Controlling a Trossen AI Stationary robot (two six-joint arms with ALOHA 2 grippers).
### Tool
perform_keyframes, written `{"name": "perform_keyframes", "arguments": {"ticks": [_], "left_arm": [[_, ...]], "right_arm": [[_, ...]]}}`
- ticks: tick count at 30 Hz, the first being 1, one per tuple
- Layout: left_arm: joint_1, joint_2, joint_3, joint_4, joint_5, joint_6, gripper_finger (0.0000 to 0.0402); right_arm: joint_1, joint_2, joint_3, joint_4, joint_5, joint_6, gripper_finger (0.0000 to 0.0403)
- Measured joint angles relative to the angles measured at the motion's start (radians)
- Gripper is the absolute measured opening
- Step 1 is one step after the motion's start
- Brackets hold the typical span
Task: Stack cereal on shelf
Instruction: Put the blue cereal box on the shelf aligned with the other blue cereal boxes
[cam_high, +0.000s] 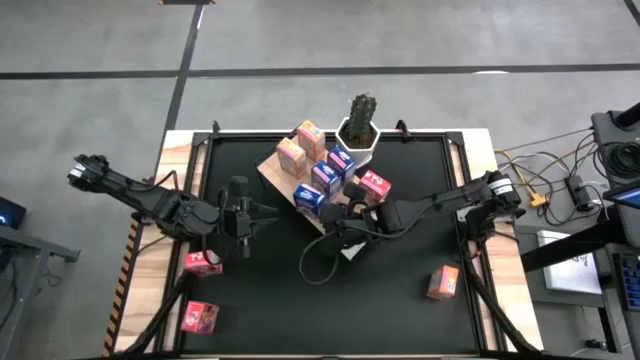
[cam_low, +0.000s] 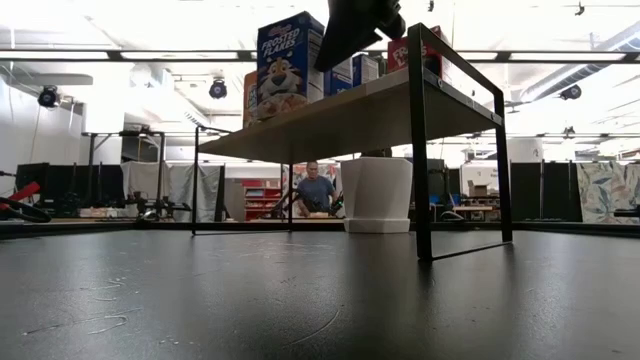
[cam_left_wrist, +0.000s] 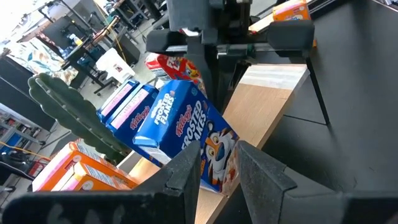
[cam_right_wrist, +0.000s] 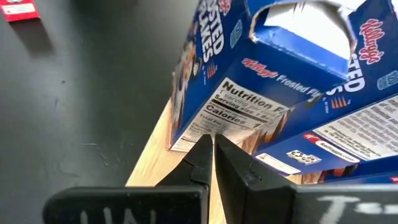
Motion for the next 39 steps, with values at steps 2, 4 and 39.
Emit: {"name": "perform_keyframes", "arguments": {"ticks": [2, 4, 39], "left_arm": [[0.000, 0.000, 0.000, 0.000, 0.000, 0.000, 0.0088], [0.000, 0.000, 0.000, 0.000, 0.000, 0.000, 0.0088], [0.259, 0.095, -0.118, 0.246, 0.174, 0.214, 0.0074]], "right_arm": [[-0.002, 0.003, 0.000, 0.001, 0.000, -0.001, 0.0009], [-0.002, 0.003, 0.000, 0.002, -0.004, -0.003, 0.0009], [-0.001, 0.003, 0.000, 0.078, -0.034, -0.062, 0.0009]]}}
